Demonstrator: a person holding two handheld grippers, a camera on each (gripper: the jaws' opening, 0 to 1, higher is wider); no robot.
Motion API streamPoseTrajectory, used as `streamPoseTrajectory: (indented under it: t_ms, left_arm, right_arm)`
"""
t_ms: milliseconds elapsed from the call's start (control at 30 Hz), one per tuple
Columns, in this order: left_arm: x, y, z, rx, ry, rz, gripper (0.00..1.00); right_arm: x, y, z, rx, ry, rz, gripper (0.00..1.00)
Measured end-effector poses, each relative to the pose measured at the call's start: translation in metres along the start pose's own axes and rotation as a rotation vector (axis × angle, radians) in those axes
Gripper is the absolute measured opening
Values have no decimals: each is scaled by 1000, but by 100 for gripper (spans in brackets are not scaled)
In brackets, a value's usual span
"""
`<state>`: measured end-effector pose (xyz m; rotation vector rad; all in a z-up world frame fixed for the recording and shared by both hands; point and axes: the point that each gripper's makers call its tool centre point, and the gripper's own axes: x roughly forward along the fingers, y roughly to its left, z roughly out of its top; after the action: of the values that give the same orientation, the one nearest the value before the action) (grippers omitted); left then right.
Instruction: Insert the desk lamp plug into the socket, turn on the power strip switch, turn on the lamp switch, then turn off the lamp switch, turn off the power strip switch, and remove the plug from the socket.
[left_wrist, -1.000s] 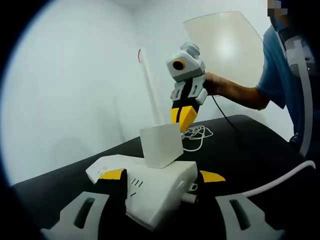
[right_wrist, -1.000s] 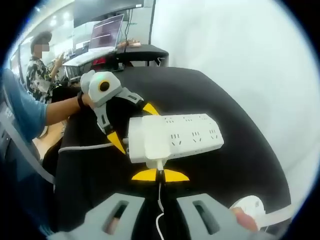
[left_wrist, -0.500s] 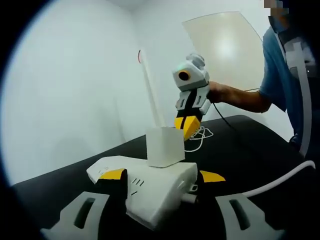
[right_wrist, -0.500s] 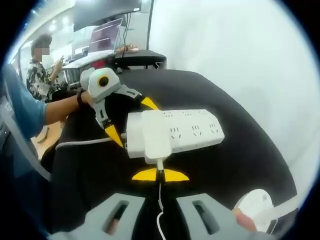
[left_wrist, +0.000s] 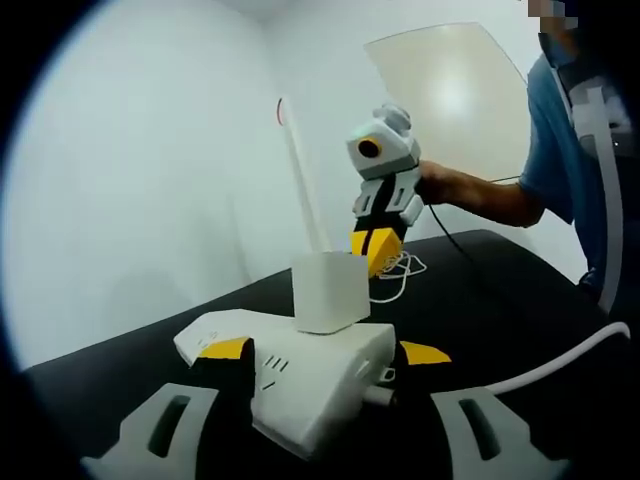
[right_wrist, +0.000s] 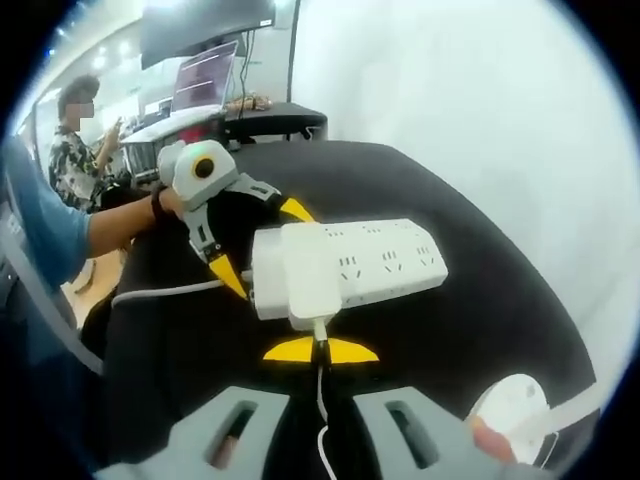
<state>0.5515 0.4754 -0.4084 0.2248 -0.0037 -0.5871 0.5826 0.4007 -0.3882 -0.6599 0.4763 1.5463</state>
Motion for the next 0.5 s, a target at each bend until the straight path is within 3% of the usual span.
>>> streamPoseTrajectory:
  t_ms: [300, 500]
  left_arm:
    - [1, 0, -1, -2, 8, -1, 54]
    - [0, 1, -2, -4, 9, 4, 54]
  right_arm:
    - [-1, -2, 12, -54, 60, -22, 3]
    - [-3, -2, 21, -61, 58, -30, 3]
